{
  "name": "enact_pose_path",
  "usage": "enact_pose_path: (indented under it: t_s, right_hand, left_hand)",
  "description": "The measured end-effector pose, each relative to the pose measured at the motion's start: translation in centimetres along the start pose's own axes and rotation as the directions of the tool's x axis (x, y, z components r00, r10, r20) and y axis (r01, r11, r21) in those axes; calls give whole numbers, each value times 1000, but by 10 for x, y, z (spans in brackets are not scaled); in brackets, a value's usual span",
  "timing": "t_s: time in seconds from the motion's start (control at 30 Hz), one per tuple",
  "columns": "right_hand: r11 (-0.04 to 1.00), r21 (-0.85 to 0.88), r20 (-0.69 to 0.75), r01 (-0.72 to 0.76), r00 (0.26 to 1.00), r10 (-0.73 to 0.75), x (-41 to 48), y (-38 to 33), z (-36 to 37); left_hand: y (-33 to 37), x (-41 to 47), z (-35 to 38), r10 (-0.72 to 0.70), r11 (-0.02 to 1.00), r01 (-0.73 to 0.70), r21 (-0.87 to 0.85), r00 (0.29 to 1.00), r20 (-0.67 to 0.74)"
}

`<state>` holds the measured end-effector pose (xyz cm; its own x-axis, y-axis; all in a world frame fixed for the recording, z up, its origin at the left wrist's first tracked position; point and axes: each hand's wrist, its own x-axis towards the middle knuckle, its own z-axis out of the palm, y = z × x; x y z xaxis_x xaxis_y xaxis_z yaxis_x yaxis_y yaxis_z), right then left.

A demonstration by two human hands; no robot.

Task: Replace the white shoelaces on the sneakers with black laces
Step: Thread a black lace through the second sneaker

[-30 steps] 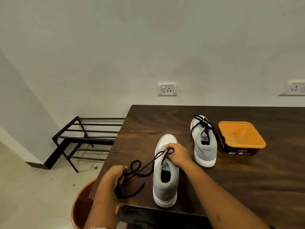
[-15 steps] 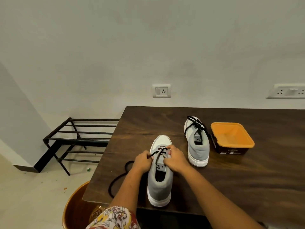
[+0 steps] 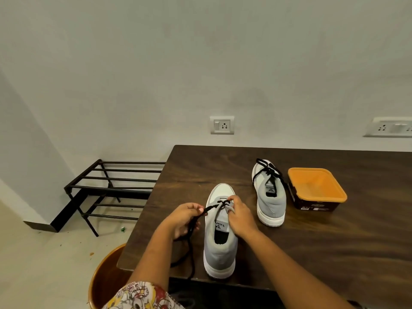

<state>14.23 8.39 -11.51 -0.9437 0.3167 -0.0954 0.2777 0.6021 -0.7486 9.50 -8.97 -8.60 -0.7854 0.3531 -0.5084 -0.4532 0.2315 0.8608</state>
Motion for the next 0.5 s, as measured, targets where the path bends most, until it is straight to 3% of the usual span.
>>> enact_pose_path:
  t_s: [0.17, 0.4, 0.5]
  right_hand:
    - [1000, -18, 53, -7, 999, 8, 2, 0, -5]
    - [998, -68, 104, -12, 994, 19, 5, -1, -6]
    - [996, -86, 101, 5, 995, 4, 6, 0, -6]
  left_hand:
    - [-1, 5, 1, -154, 969, 166, -183, 985, 76]
    - [14, 13, 17, -92, 994, 88, 69, 995, 49]
    - [13, 17, 21, -41, 995, 40, 89, 999, 2]
